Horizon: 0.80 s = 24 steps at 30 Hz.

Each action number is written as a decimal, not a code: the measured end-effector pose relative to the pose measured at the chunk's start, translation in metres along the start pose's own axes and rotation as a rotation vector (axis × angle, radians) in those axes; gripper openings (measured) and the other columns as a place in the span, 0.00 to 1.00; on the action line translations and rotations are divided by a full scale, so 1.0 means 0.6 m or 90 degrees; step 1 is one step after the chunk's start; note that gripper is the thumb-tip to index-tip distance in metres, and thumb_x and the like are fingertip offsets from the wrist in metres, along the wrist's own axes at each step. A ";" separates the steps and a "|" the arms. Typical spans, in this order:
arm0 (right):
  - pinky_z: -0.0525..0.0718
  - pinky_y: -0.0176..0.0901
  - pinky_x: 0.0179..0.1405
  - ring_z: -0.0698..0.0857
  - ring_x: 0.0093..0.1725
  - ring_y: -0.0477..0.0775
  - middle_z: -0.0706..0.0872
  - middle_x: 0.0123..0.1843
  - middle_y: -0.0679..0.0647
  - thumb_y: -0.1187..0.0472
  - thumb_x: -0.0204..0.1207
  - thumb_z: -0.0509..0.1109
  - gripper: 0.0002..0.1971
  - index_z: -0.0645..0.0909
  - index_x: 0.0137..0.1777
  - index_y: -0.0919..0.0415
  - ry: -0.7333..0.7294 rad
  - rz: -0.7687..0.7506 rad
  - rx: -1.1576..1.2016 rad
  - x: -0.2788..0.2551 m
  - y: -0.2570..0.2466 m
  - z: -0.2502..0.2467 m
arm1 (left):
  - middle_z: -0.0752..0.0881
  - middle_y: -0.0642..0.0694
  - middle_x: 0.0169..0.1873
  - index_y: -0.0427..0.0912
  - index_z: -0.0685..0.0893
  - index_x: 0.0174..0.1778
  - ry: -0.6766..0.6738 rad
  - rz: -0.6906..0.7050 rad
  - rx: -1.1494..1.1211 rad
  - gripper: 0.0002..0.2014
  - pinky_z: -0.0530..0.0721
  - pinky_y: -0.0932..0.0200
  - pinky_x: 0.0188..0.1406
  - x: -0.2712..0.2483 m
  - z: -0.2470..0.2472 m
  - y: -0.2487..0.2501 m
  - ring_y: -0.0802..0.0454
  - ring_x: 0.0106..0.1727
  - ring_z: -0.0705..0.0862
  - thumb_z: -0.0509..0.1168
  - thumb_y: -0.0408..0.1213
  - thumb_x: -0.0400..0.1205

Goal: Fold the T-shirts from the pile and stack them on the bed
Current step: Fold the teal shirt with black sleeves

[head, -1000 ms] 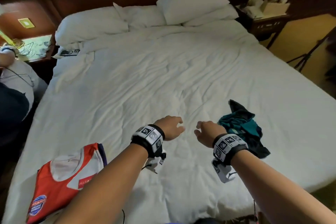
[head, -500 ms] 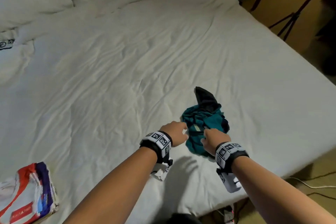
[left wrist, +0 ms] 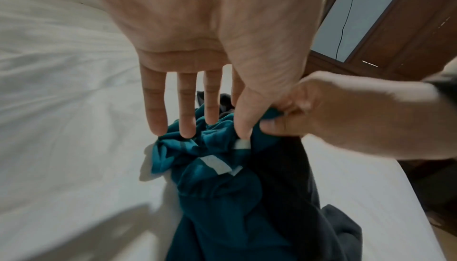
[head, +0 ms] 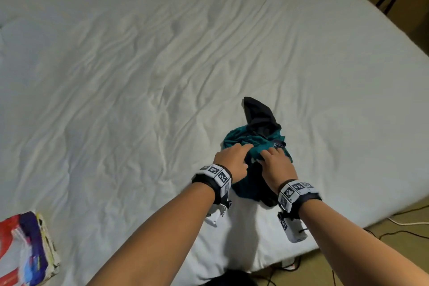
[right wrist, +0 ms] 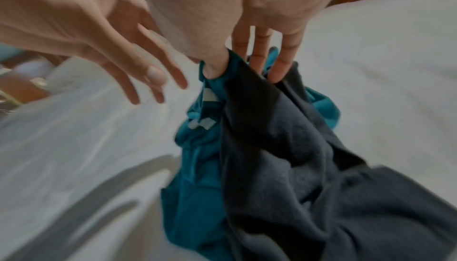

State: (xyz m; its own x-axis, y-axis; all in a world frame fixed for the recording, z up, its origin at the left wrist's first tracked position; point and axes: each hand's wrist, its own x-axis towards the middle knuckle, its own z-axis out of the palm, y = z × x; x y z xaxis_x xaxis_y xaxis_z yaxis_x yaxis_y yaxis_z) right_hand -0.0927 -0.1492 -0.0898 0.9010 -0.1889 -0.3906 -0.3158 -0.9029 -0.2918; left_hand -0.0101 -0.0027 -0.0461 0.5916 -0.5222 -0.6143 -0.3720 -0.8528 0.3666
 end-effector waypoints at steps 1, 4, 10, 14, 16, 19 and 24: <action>0.77 0.53 0.36 0.80 0.47 0.65 0.83 0.45 0.57 0.68 0.76 0.72 0.06 0.81 0.51 0.60 0.028 -0.051 0.022 -0.003 -0.010 -0.007 | 0.74 0.47 0.78 0.59 0.62 0.86 -0.012 0.007 0.010 0.33 0.82 0.41 0.66 -0.001 -0.007 -0.004 0.38 0.73 0.79 0.65 0.40 0.85; 0.80 0.57 0.34 0.82 0.40 0.66 0.85 0.43 0.58 0.68 0.78 0.64 0.08 0.80 0.54 0.60 0.025 -0.187 0.070 -0.020 -0.055 -0.051 | 0.74 0.50 0.77 0.59 0.70 0.82 0.003 0.014 -0.019 0.32 0.81 0.43 0.66 -0.014 -0.040 -0.023 0.40 0.71 0.80 0.65 0.33 0.82; 0.85 0.55 0.48 0.87 0.50 0.60 0.87 0.55 0.53 0.50 0.86 0.63 0.13 0.78 0.63 0.56 0.069 -0.198 0.281 -0.056 -0.138 -0.118 | 0.86 0.46 0.58 0.51 0.85 0.60 0.161 0.005 -0.152 0.19 0.83 0.45 0.56 -0.116 -0.116 -0.094 0.39 0.57 0.84 0.60 0.29 0.77; 0.81 0.48 0.60 0.83 0.59 0.51 0.78 0.65 0.47 0.43 0.77 0.76 0.29 0.74 0.75 0.50 0.037 -0.176 0.254 -0.078 -0.192 -0.133 | 0.89 0.45 0.44 0.54 0.82 0.50 0.238 0.038 -0.259 0.08 0.83 0.41 0.51 -0.232 -0.161 -0.144 0.40 0.47 0.84 0.63 0.35 0.82; 0.83 0.51 0.55 0.85 0.56 0.58 0.79 0.61 0.50 0.48 0.78 0.77 0.23 0.80 0.70 0.52 0.063 -0.212 0.218 -0.090 -0.226 -0.133 | 0.87 0.45 0.37 0.55 0.79 0.47 0.275 0.029 -0.288 0.07 0.83 0.38 0.45 -0.297 -0.187 -0.165 0.39 0.40 0.82 0.59 0.38 0.79; 0.81 0.50 0.48 0.85 0.49 0.57 0.83 0.49 0.48 0.60 0.80 0.75 0.06 0.84 0.52 0.48 0.171 -0.222 0.309 -0.107 -0.289 -0.152 | 0.87 0.48 0.37 0.57 0.78 0.47 0.403 -0.035 -0.318 0.11 0.85 0.40 0.44 -0.386 -0.228 -0.214 0.40 0.41 0.84 0.55 0.39 0.75; 0.79 0.46 0.43 0.83 0.40 0.47 0.86 0.38 0.46 0.65 0.85 0.68 0.10 0.80 0.44 0.51 0.219 -0.301 0.446 -0.162 -0.417 -0.224 | 0.86 0.47 0.58 0.56 0.81 0.66 0.509 -0.085 -0.096 0.20 0.80 0.44 0.64 -0.502 -0.267 -0.283 0.40 0.62 0.82 0.68 0.44 0.77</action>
State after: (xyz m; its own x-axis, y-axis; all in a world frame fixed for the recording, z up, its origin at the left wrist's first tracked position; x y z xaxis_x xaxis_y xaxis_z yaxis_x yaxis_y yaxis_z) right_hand -0.0613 0.0428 0.1383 0.9860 -0.0652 0.1532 0.1013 -0.4953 -0.8628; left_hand -0.0105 0.2977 0.1886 0.9759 -0.2182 0.0034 -0.1964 -0.8709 0.4505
